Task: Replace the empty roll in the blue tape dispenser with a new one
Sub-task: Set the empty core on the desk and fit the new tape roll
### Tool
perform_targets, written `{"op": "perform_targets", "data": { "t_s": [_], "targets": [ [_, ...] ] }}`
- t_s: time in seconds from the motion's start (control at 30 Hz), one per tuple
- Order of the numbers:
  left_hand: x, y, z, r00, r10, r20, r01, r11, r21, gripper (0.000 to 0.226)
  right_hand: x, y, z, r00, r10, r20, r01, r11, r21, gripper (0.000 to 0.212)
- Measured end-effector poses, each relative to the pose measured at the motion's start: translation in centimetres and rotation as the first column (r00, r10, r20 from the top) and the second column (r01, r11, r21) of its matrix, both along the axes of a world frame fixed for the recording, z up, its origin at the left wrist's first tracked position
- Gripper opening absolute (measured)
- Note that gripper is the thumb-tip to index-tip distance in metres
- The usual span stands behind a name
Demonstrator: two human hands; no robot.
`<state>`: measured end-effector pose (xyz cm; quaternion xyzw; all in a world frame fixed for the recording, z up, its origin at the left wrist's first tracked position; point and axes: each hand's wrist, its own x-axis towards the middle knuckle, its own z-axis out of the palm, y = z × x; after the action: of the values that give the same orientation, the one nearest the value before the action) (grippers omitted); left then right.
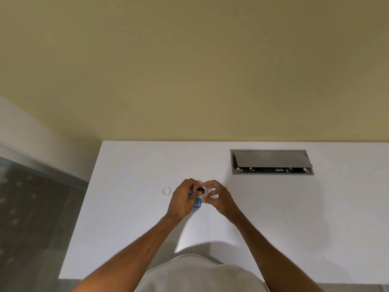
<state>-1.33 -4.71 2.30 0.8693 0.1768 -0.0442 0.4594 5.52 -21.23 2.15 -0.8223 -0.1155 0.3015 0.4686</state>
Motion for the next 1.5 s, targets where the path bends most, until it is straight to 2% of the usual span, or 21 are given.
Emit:
{"op": "perform_targets", "data": {
  "t_s": [0.2,0.47,0.67,0.8,0.93,1.03,1.13,1.23,1.4,1.5],
  "targets": [
    [-0.1,-0.5,0.1,1.0,-0.013,-0.022,0.013,1.0,-0.001,0.013,0.0,-0.2,0.5,0.999,0.035,0.001,-0.035,0.999,-0.012,0.047],
    [0.6,-0.1,0.2,0.991,0.016,-0.134,-0.027,0.997,-0.078,0.008,0.0,-0.7,0.4,0.996,0.082,0.024,-0.08,0.994,-0.072,0.047],
    [1.5,0.6,0.5,0.98,-0.062,-0.189,0.039,0.992,-0.123,0.011,0.0,-0.9,0.2,0.993,0.115,0.021,-0.113,0.989,-0.094,0.047],
    [1.6,1.0,0.2,0.972,-0.101,-0.214,0.078,0.99,-0.114,0.015,0.1,-0.9,0.0,0.991,0.134,0.031,-0.129,0.984,-0.124,0.047],
    [1.0,0.5,0.0,0.965,-0.056,-0.255,0.035,0.996,-0.086,0.019,0.3,-0.3,-0.1,0.988,0.143,0.053,-0.13,0.971,-0.202,0.049],
    [0.6,0.5,-0.6,0.955,0.031,-0.294,-0.052,0.997,-0.064,0.023,0.6,0.2,-0.2,0.98,0.184,0.078,-0.156,0.949,-0.272,0.056],
    [0.4,1.3,-1.2,0.945,0.074,-0.319,-0.093,0.995,-0.044,0.029,0.7,1.0,-0.4,0.963,0.246,0.114,-0.195,0.92,-0.339,0.046],
    [0.4,2.3,-1.4,0.941,0.062,-0.333,-0.08,0.996,-0.041,0.039,0.9,2.1,-0.7,0.947,0.282,0.155,-0.206,0.901,-0.382,0.037],
    [0.6,3.2,-2.0,0.922,-0.006,-0.387,-0.029,0.996,-0.085,0.057,1.4,3.9,-1.3,0.925,0.319,0.206,-0.219,0.891,-0.397,0.036],
    [0.8,3.5,-2.4,0.904,-0.044,-0.425,-0.005,0.993,-0.114,0.06,1.9,4.7,-1.9,0.914,0.341,0.221,-0.232,0.885,-0.404,0.036]
  ]
}}
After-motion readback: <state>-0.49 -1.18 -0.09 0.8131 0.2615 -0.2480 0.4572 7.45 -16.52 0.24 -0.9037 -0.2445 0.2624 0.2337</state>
